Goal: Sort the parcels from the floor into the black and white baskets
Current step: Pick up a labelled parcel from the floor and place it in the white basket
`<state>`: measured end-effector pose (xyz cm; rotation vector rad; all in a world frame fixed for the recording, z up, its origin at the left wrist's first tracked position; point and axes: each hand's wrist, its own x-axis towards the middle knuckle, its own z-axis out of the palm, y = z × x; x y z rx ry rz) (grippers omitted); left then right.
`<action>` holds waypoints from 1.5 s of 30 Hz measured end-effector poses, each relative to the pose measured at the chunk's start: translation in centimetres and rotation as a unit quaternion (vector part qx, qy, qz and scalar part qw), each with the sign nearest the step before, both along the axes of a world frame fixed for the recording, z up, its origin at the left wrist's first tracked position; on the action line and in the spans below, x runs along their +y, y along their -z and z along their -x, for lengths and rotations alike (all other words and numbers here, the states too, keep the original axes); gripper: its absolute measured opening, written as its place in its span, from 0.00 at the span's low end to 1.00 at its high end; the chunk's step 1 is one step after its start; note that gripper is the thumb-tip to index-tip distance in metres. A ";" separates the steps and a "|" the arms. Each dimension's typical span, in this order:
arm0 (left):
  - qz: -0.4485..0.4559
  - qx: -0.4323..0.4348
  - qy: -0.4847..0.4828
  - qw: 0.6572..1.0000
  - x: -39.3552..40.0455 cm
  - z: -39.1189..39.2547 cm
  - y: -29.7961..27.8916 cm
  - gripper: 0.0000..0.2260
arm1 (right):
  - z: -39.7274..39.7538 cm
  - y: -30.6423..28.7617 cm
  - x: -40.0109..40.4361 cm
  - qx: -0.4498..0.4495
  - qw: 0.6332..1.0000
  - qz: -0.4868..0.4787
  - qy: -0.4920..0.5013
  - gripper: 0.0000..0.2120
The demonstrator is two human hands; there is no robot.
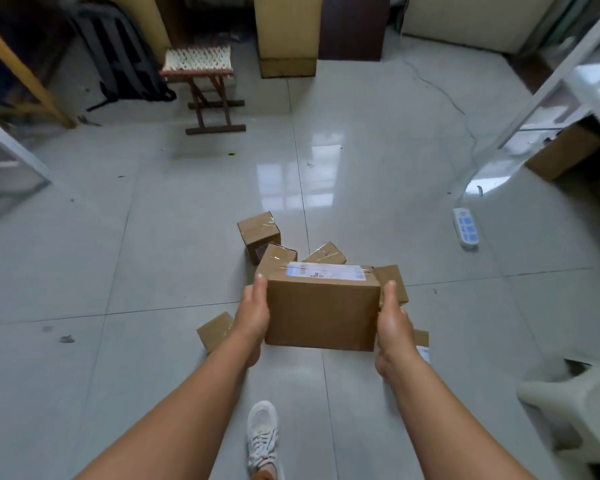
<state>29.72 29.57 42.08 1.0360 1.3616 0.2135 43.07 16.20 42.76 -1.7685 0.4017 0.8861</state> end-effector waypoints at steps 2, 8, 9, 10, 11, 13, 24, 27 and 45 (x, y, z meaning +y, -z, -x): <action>-0.013 -0.012 -0.028 0.999 -0.6 0.5 -2.6 0.23 | 0.4 -2.4 -0.4 -0.001 1.000 -0.014 -0.007 0.28; -0.073 -0.050 -0.067 0.994 -2.5 3.4 -9.6 0.28 | 3.1 -9.1 -1.3 -0.053 0.994 -0.067 -0.065 0.28; -0.084 -0.061 -0.069 0.992 -2.9 4.1 -10.6 0.27 | 3.7 -10.0 -1.6 -0.055 0.993 -0.076 -0.076 0.29; -0.098 -0.074 -0.075 0.990 -3.3 5.1 -11.9 0.27 | 4.5 -11.3 -1.8 -0.057 0.990 -0.089 -0.089 0.31; -0.103 -0.083 -0.079 0.988 -3.7 5.9 -12.8 0.28 | 5.1 -11.9 -1.9 -0.053 0.989 -0.098 -0.094 0.33; -0.109 -0.080 -0.103 0.985 -4.3 7.5 -14.2 0.29 | 6.0 -12.7 -2.2 -0.026 0.989 -0.108 -0.099 0.36; -0.163 -0.065 -0.233 0.957 -7.6 19.7 -21.5 0.12 | 16.4 -19.6 -0.5 -0.018 0.959 -0.186 -0.212 0.16; -0.193 -0.060 -0.272 0.941 -8.0 23.5 -23.3 0.13 | 19.9 -20.8 0.9 -0.023 0.947 -0.193 -0.257 0.17; -0.389 -0.006 -0.375 0.841 -10.6 52.4 -33.0 0.08 | 49.7 -31.3 4.0 -0.048 0.838 -0.346 -0.420 0.16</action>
